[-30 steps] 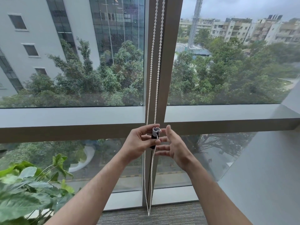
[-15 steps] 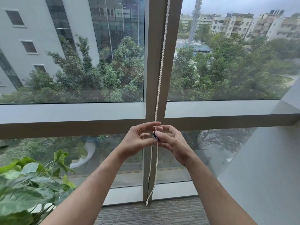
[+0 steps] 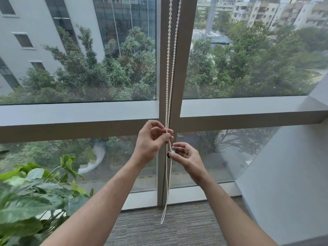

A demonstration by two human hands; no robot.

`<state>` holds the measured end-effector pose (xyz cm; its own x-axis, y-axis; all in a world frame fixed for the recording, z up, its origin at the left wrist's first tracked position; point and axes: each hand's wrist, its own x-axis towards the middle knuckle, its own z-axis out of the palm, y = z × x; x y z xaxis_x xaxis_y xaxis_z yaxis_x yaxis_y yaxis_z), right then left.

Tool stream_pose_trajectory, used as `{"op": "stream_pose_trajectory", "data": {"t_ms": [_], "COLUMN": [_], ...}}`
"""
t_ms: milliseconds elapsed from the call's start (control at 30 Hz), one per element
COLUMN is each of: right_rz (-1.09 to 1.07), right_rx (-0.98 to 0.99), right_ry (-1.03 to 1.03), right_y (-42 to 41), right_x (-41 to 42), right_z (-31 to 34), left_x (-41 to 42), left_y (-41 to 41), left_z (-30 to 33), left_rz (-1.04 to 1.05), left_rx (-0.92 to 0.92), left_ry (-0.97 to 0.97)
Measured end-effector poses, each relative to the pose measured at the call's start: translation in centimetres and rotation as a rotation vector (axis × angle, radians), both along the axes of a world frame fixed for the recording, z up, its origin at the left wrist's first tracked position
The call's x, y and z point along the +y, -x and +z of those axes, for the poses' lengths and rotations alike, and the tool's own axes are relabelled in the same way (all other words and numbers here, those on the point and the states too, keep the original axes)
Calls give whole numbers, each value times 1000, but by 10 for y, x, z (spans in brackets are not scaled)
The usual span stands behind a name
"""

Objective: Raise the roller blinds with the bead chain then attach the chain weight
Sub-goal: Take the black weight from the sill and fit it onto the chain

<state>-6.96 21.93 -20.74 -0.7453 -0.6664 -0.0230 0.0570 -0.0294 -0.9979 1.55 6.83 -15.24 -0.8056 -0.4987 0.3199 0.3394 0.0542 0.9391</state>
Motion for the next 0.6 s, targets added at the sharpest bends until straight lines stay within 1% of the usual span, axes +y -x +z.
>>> {"op": "stream_pose_trajectory", "data": {"t_ms": [100,200,267,367,600], "right_rz": [-12,-14,-10,-12,-2], "right_rx": [-20,-50,-70,-84,-88], "right_ry": [-4,-13,-16,-25,-131], "right_y": [-6,-13,-19,-27,-45], "right_x": [2,4,6,9,15], "right_z": [-15,-30,-39,-54,-91], "left_x": [3,9,12,13,14], "left_y": [-3,-8,-13,-21,-41], "left_z": [-9,-20,-29,-45,-81], "left_rz": [34,10,-11,-21,-22], "left_rx": [-24,-97,-140,-176,-265], "left_ry": [15,135,171,155,169]}}
